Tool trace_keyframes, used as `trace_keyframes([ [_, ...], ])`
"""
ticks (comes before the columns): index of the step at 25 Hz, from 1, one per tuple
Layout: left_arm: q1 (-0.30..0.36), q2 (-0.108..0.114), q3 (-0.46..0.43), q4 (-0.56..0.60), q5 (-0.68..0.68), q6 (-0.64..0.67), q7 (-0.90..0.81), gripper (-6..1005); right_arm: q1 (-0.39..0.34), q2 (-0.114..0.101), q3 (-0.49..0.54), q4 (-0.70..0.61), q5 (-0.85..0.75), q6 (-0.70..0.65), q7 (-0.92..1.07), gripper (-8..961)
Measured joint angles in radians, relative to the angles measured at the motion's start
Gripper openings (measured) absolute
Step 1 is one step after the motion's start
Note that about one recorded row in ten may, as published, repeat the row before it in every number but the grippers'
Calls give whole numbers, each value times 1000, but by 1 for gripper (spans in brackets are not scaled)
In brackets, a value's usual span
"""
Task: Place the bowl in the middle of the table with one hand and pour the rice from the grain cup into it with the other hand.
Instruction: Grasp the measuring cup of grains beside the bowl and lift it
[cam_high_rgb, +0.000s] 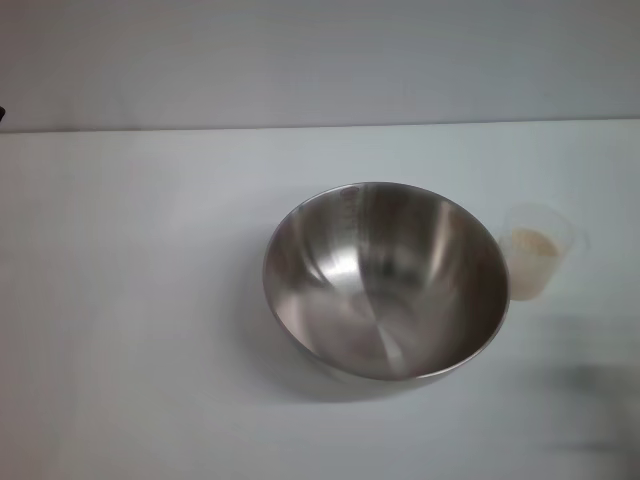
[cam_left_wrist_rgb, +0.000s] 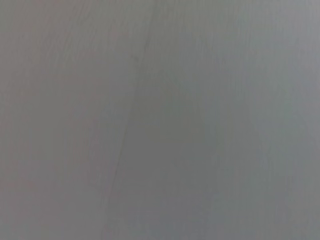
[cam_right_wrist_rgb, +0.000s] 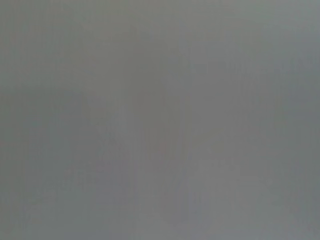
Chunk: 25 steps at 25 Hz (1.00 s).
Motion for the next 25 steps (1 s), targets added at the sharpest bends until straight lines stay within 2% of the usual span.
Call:
trace_keyframes([
  [8,3,-6,7,0,0,13,-1,870,46,-2,-1,-1,0,129,2,652],
  [25,1,-8,1,-3,0,15,6,871,134,-4,0,-15,0,268,2,651],
])
